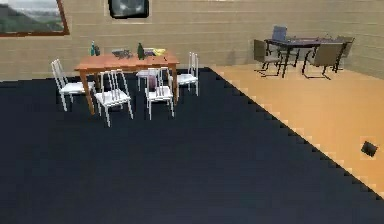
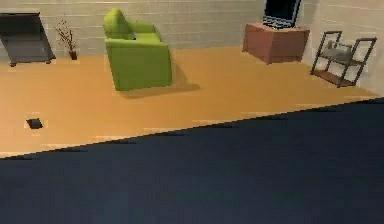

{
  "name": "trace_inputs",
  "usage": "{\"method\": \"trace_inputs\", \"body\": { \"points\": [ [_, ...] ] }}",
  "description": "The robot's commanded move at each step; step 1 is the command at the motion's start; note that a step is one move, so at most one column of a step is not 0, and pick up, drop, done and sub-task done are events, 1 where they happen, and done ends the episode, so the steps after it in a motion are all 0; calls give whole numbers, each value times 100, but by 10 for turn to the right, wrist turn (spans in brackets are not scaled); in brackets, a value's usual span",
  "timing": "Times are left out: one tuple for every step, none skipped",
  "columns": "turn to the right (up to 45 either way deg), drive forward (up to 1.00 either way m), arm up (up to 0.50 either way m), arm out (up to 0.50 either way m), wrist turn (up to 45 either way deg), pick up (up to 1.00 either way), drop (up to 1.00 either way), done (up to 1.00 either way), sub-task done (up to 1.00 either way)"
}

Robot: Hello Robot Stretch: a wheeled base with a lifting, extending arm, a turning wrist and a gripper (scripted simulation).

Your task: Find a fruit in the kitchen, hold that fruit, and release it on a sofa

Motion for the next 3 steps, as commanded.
{"method": "trace_inputs", "body": {
  "points": [
    [0,100,0,0,0,0,0,0,0],
    [0,100,0,0,0,0,0,0,0],
    [60,0,0,0,0,0,0,0,0]
  ]
}}
